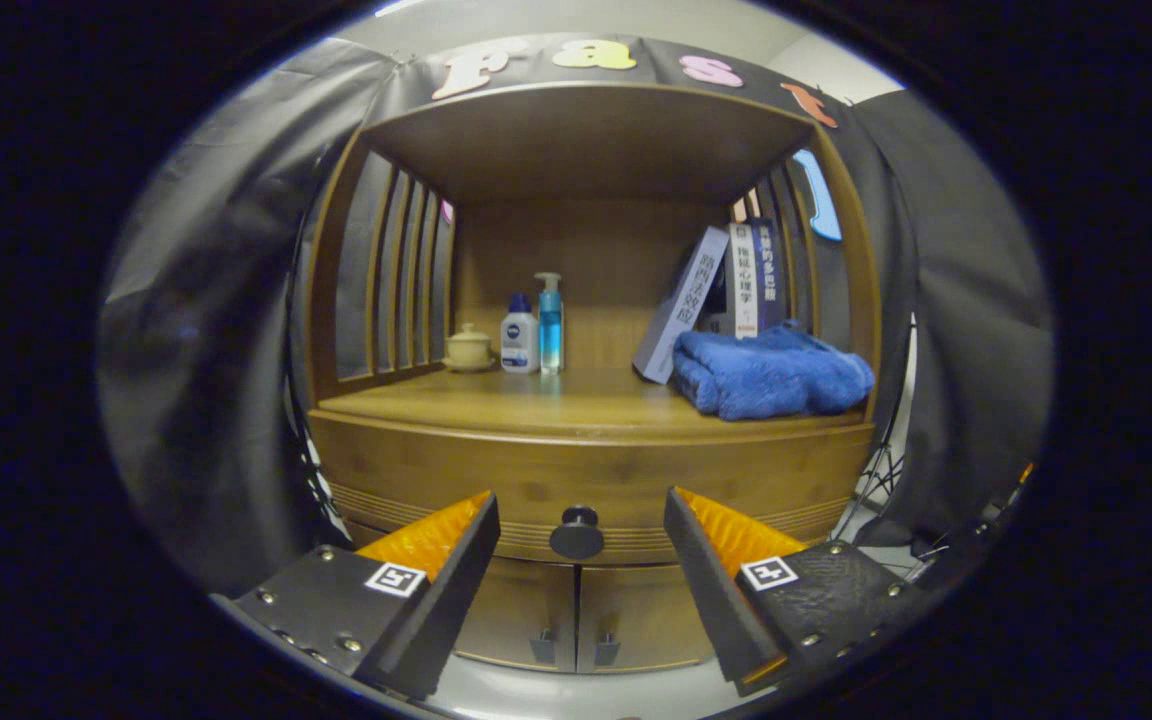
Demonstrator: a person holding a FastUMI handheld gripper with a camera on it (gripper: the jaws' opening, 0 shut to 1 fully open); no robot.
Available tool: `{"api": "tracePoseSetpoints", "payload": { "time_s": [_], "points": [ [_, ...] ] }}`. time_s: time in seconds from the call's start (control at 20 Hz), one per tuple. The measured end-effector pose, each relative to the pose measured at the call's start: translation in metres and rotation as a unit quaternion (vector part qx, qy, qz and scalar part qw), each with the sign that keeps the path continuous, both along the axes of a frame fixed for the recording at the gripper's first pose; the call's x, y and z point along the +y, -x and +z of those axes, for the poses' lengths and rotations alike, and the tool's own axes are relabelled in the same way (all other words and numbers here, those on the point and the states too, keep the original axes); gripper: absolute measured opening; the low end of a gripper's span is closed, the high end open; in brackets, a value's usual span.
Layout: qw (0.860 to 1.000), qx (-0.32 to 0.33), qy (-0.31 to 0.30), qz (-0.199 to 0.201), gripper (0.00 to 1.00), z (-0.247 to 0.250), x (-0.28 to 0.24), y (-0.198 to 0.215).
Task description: Pull open the drawer, take out the items inside it, and place them on the countertop above the cabinet.
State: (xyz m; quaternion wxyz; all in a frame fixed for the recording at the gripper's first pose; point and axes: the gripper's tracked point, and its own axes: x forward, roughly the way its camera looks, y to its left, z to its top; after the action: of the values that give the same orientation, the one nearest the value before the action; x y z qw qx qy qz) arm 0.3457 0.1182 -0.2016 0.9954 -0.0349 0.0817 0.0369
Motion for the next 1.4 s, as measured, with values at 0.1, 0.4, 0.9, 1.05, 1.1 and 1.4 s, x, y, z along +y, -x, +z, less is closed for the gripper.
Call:
{"api": "tracePoseSetpoints", "payload": {
  "time_s": [0.1, 0.4, 0.9, 1.05, 1.1, 1.4],
  "points": [
    [1.0, 0.014, -0.002, -0.009, 0.9, -0.02, 0.001, -0.017],
    [0.998, 0.044, -0.023, -0.034, 0.64, -0.058, -0.003, -0.045],
    [0.996, 0.066, -0.053, -0.038, 0.33, -0.061, -0.001, -0.033],
    [0.995, 0.069, -0.054, -0.04, 0.33, -0.06, -0.004, -0.013],
    [0.995, 0.071, -0.058, -0.04, 0.33, -0.059, -0.004, -0.004],
    [0.994, 0.085, -0.059, -0.034, 0.33, -0.055, -0.011, 0.055]
  ]
}}
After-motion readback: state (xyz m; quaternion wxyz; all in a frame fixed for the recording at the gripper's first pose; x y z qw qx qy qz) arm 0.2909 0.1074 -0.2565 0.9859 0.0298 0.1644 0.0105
